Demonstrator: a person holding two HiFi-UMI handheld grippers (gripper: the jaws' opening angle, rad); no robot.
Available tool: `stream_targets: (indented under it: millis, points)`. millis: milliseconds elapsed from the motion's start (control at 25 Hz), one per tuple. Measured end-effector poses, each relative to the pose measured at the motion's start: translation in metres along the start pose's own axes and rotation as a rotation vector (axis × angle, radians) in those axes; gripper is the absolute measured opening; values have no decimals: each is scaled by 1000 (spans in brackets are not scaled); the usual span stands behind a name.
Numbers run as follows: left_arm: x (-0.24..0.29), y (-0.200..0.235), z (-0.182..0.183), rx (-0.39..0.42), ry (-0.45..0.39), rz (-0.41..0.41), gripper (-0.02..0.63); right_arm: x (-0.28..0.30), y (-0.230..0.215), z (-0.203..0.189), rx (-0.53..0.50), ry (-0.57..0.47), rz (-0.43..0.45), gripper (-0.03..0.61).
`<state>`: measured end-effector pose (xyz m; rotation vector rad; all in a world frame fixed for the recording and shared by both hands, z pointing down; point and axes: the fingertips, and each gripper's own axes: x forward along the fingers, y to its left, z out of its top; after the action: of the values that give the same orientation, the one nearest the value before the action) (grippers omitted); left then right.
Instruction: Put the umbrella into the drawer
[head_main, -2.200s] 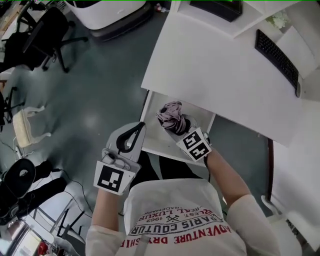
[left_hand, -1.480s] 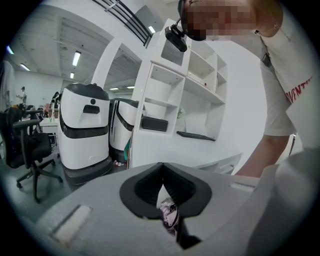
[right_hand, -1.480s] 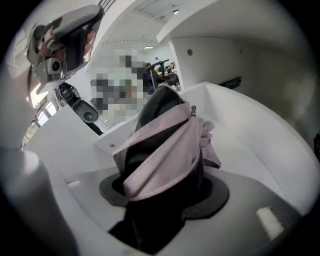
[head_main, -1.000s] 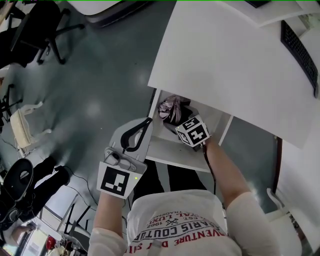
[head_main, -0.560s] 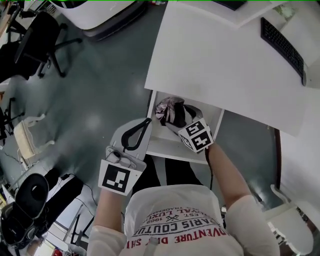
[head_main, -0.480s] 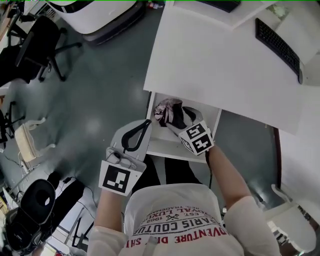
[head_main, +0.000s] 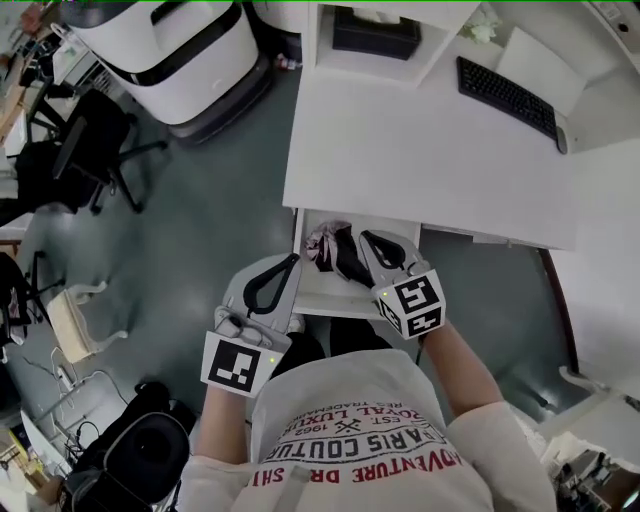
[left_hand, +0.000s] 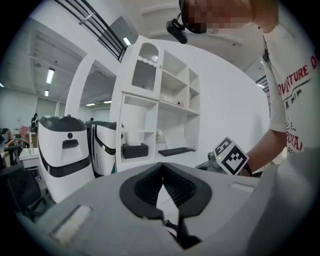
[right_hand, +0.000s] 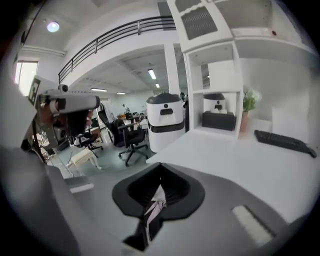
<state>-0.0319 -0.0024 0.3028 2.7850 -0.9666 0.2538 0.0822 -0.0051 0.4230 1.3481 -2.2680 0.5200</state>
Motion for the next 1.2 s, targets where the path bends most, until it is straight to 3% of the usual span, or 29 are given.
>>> stream_targets:
  millis: [280,600,880,1200]
  points:
    - [-5,-6,49,73,-42,-19,3,-60,1,79,-43,-198,-70,0]
    - [-11,-18,89,123,-87,-45,3,-123,6,135,-111,-367,-127,0]
    - [-17,-26,124,170,-118,-35,3,-157,5,163,-96,-470,-171,0]
    - [-17,-19,122,149,-111,-24,3,-169,6,176,-108,-519,-190,0]
